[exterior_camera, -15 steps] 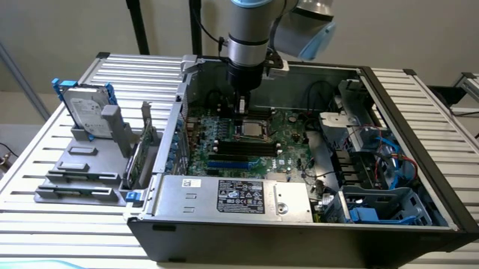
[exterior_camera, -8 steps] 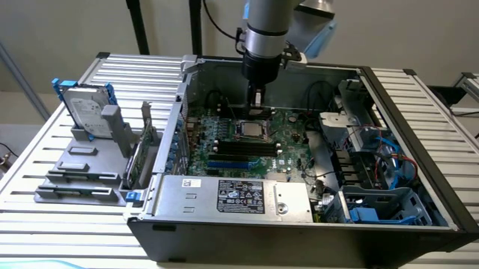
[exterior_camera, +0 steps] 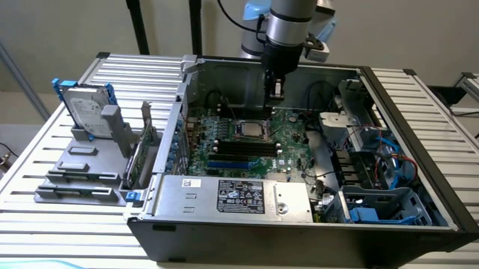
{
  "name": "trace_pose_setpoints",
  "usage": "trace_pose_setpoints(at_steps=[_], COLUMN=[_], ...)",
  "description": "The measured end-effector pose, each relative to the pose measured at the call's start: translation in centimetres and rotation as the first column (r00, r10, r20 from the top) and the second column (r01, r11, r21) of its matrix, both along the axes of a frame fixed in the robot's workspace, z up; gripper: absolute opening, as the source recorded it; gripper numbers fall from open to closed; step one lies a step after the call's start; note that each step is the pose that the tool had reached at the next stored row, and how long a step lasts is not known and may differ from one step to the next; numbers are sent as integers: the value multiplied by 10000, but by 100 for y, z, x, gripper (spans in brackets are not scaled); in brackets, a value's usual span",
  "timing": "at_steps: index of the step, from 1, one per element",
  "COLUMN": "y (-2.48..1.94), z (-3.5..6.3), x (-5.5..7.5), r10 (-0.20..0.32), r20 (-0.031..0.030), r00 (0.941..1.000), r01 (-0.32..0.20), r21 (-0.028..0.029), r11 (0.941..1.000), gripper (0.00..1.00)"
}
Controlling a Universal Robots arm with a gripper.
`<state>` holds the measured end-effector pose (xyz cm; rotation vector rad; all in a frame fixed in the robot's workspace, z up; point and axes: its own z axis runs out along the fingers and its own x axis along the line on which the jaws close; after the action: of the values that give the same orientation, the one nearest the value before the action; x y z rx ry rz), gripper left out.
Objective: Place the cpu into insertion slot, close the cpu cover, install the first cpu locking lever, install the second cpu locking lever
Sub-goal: 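Close the cpu cover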
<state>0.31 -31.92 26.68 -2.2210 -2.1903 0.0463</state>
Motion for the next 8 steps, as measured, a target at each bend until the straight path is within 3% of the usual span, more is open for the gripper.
trace_pose_setpoints(at_steps=[3, 8], y=[0, 0], z=[55, 61], x=[136, 361], r10=[3, 5], r20=[-18, -21], r00=[10000, 10000], r01=[-3, -5], r21=[14, 34], r11=[10000, 10000], gripper=[11, 11])
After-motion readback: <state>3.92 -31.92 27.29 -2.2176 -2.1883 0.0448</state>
